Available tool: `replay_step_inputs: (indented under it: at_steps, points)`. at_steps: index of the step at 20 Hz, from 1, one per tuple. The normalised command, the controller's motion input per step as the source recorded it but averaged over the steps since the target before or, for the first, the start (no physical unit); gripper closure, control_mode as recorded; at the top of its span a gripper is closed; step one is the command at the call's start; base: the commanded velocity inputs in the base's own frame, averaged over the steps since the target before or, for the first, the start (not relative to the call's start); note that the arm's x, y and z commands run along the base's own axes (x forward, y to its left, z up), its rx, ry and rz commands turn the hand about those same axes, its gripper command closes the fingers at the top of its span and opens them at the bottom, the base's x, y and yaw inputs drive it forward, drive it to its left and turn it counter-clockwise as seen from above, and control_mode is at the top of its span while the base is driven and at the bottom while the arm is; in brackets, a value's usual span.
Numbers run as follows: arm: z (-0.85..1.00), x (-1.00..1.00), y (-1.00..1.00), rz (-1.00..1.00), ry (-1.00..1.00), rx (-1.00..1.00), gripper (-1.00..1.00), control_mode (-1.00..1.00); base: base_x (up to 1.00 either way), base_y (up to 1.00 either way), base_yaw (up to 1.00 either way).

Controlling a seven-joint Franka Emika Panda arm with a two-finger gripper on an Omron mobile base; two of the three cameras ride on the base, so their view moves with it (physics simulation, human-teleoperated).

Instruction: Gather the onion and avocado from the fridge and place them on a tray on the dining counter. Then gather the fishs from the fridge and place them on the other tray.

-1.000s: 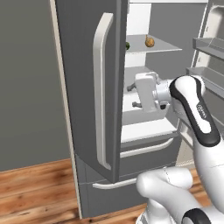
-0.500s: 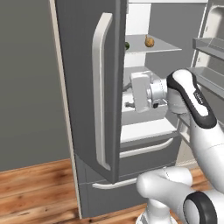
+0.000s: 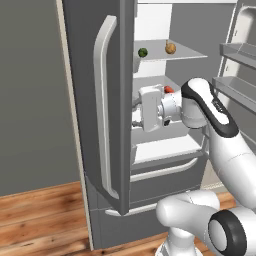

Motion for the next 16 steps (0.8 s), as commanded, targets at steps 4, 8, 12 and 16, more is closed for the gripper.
replay_step_inputs:
  at_steps: [4, 8, 12, 16]
  points:
    - [-0.24, 0.0, 0.59, 0.13, 0.0, 0.0, -1.0, -1.0, 0.0, 0.0, 0.0]
    - [-0.16, 0.0, 0.55, 0.11, 0.0, 0.0, -1.0, -1.0, 0.0, 0.0, 0.0]
    - [-0.09, 0.0, 0.53, 0.09, 0.0, 0.0, -1.0, -1.0, 0.0, 0.0, 0.0]
    - [-0.02, -0.19, 0.48, 0.04, -0.05, 0.0, -1.0, -1.0, 0.0, 0.0, 0.0]
